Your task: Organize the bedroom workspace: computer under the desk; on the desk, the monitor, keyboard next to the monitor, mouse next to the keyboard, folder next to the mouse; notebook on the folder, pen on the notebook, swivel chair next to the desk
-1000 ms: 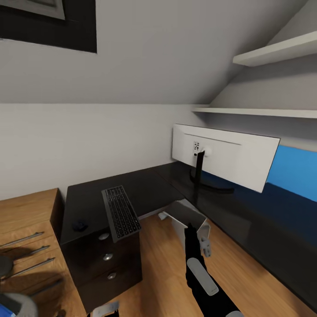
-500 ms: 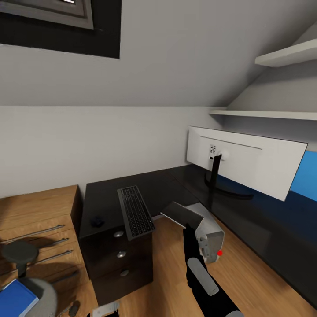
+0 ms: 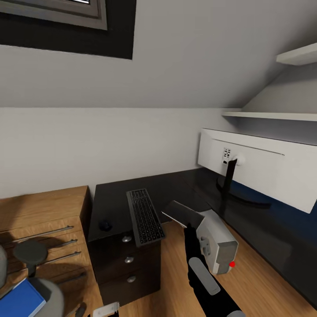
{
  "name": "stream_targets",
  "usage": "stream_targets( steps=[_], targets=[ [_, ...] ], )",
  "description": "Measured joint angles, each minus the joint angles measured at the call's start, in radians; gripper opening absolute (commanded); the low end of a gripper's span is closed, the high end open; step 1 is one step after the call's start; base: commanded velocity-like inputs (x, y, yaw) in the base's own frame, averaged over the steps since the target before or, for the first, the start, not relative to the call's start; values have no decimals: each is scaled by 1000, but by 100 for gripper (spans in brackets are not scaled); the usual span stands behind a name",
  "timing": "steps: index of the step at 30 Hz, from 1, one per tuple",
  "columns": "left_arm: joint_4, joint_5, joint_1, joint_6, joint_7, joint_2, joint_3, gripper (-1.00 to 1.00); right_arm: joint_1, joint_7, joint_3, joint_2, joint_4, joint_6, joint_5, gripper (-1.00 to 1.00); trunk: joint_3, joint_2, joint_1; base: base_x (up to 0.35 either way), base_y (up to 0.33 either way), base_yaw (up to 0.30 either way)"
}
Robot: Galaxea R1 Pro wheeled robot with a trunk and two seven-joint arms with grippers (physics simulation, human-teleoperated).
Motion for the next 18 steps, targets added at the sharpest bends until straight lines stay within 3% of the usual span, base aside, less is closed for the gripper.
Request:
stream_targets(
  steps=[11, 18],
  targets=[
    [0, 0, 0, 0, 0, 0, 0, 100, 0, 3, 3, -6, 1, 4, 8, -100, 0, 0, 0, 25, 0, 2],
    [0, 0, 0, -2, -2, 0, 1, 100, 0, 6, 2, -7, 1, -1, 7, -100, 0, 0, 0, 204, 0, 0]
  ],
)
